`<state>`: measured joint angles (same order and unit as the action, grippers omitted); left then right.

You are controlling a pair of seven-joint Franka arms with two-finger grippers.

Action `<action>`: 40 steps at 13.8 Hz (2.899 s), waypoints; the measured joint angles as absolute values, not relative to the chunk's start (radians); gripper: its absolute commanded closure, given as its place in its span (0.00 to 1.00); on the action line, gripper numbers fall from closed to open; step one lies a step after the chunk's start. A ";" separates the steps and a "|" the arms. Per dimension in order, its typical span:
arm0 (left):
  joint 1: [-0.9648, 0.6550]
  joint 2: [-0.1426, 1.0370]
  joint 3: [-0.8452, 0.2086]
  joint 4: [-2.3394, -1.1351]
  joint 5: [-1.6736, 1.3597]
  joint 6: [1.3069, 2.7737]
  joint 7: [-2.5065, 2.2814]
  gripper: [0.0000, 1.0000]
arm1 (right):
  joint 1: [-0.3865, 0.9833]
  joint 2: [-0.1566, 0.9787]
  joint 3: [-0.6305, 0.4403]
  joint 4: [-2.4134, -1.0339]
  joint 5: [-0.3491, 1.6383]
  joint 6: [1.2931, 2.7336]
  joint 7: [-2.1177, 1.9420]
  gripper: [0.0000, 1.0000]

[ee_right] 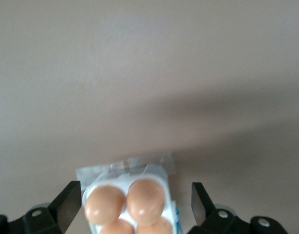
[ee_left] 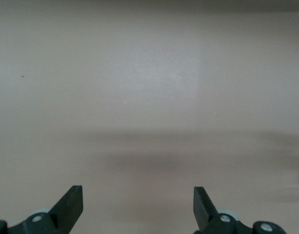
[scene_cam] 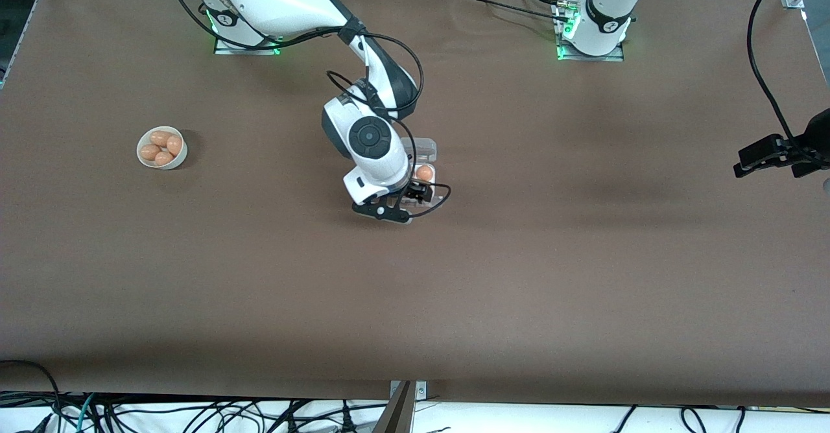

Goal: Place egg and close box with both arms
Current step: 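Withdraw the right gripper while the left gripper reaches toward the carton, then fold the carton lid down over the eggs with the left gripper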

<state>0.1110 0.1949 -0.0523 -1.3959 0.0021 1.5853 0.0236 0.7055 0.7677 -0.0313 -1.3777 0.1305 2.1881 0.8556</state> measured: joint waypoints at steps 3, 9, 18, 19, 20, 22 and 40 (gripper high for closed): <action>0.083 0.197 -0.082 -1.396 0.000 1.575 0.001 0.00 | 0.702 0.754 -0.082 -1.373 0.130 2.171 0.848 0.00; -0.132 0.226 -0.148 -1.404 -0.054 1.493 -0.243 0.57 | 0.678 0.707 -0.172 -1.373 0.130 2.079 0.805 0.00; -0.342 0.335 -0.151 -1.416 -0.334 1.394 -0.466 0.96 | 0.337 0.376 -0.044 -1.639 0.021 2.022 0.529 0.00; -0.375 0.359 -0.151 -1.416 -0.360 1.394 -0.483 0.96 | 0.307 0.327 -0.031 -1.675 0.000 2.006 0.496 0.00; -0.404 0.388 -0.151 -1.417 -0.386 1.395 -0.501 0.96 | 0.274 0.280 -0.017 -1.703 -0.021 1.984 0.462 0.00; -0.447 0.449 -0.151 -1.417 -0.416 1.397 -0.516 0.96 | 0.210 0.192 -0.002 -1.737 -0.045 1.933 0.352 0.00; -0.645 0.756 -0.144 -1.413 -0.437 1.737 -0.622 0.96 | -0.010 -0.030 0.002 -1.662 -0.034 1.731 0.116 0.00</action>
